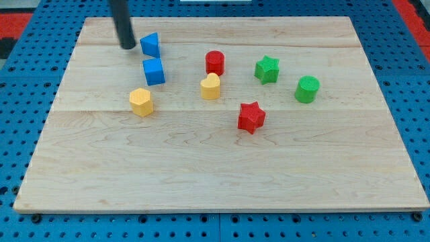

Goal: Push the blue triangle to the top left

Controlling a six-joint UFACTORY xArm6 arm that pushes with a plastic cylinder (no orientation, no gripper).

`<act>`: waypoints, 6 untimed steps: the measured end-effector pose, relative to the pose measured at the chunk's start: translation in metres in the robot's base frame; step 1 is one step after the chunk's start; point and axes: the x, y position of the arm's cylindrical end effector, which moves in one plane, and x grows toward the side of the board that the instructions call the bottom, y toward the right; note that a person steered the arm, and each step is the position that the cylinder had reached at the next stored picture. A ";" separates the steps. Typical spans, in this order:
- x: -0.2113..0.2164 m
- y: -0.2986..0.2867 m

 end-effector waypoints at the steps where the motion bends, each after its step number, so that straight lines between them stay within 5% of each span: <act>1: -0.043 -0.010; 2: -0.088 0.024; 3: -0.073 0.112; 5: 0.002 0.075; 6: 0.004 -0.010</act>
